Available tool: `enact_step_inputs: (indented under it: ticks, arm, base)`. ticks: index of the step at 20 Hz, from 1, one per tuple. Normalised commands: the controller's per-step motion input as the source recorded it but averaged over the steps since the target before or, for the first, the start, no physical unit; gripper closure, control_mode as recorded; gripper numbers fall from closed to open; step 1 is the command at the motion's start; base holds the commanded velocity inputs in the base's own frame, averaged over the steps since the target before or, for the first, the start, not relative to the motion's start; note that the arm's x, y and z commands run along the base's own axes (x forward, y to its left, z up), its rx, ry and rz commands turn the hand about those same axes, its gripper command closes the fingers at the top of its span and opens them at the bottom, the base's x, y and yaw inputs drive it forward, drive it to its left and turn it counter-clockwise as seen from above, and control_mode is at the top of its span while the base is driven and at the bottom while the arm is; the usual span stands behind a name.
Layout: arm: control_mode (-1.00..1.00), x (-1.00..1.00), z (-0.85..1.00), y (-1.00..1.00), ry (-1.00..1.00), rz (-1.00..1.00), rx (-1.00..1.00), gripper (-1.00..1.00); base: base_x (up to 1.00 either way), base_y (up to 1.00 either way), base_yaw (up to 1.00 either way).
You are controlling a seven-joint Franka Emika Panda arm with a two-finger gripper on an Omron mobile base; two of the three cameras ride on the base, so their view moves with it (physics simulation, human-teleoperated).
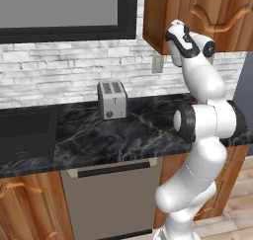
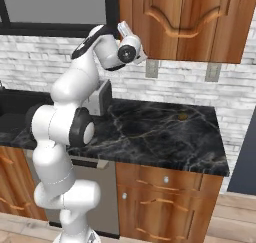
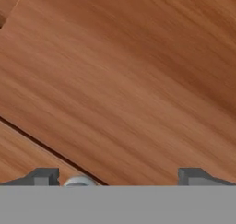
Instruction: Close all open cabinet doors.
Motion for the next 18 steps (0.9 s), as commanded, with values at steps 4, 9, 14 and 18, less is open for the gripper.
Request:
enact_step_inputs:
  ticks: [4, 9, 14, 18]
  arm:
    - [-1.00, 0.91, -0.03, 0.00, 0.01, -0.09, 0.00, -1.00]
    - [-1.00, 0.57, -0.02, 0.00, 0.01, -0.06, 0.00, -1.00]
    - [-1.00, -0.69, 0.00, 0.00, 0.05, 0.00, 0.00, -1.00]
    - [-1.00, -1.00, 0.09, 0.00, 0.08, -0.01, 0.03, -1.00]
  base:
    - [0.00, 0.00, 0.00]
    - [0.00, 0.00, 0.00]
    - [0.00, 0.00, 0.00]
    - [0.00, 0.00, 0.00]
